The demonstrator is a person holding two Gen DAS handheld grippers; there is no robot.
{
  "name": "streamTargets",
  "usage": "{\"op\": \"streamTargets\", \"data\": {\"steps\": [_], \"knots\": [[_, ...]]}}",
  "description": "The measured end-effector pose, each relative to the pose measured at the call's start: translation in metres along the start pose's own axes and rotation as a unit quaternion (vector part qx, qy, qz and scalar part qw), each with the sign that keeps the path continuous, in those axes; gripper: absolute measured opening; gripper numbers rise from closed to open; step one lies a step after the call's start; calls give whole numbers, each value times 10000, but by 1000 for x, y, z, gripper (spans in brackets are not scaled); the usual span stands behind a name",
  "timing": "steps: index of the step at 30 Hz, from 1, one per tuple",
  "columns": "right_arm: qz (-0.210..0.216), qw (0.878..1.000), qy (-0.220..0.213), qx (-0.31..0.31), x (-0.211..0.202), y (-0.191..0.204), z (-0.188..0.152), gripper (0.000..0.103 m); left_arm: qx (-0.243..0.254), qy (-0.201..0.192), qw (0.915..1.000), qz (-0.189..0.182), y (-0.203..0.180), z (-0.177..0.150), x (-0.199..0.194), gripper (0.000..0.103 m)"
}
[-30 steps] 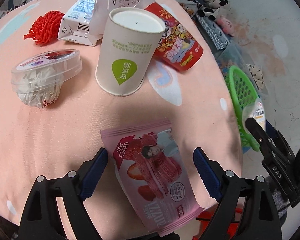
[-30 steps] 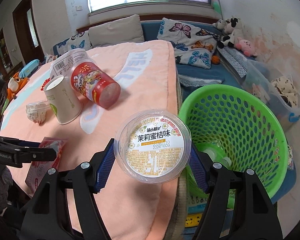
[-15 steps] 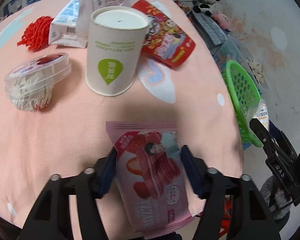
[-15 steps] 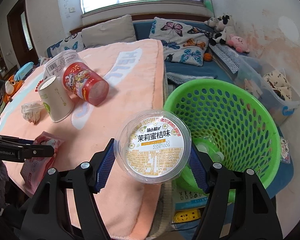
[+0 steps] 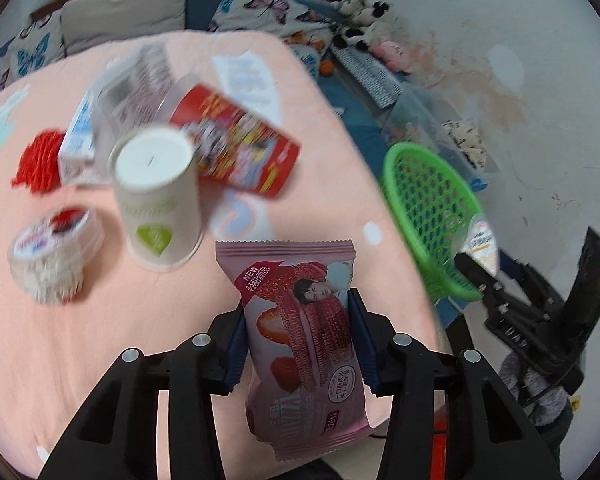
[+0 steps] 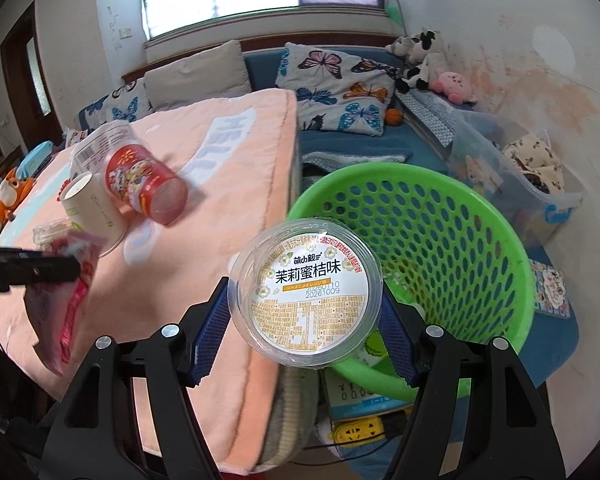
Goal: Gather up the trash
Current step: 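Release the dessert cup and pink wrapper from both tools into the green basket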
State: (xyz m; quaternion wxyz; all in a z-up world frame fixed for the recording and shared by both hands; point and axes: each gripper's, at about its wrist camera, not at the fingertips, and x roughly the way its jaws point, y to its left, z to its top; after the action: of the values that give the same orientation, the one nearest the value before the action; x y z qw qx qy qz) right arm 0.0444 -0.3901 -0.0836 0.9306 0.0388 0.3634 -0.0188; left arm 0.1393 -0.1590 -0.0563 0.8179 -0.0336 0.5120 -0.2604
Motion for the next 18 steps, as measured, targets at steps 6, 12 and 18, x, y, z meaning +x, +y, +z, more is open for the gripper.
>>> {"op": "streamTargets", "data": {"steps": [6,12,18], "knots": [[-194,9997,12,137,-1,-20,0,69,369,-279,9984,-317,-33,27,-4,44],[-411,9987,78,288,3,-44,1,69,800,-617,9931,-587,-69,55,-8,44],[-612,9970,164,436,11,-67,3,70,1093,-786,9886,-672,-99,80,-1,44]]}}
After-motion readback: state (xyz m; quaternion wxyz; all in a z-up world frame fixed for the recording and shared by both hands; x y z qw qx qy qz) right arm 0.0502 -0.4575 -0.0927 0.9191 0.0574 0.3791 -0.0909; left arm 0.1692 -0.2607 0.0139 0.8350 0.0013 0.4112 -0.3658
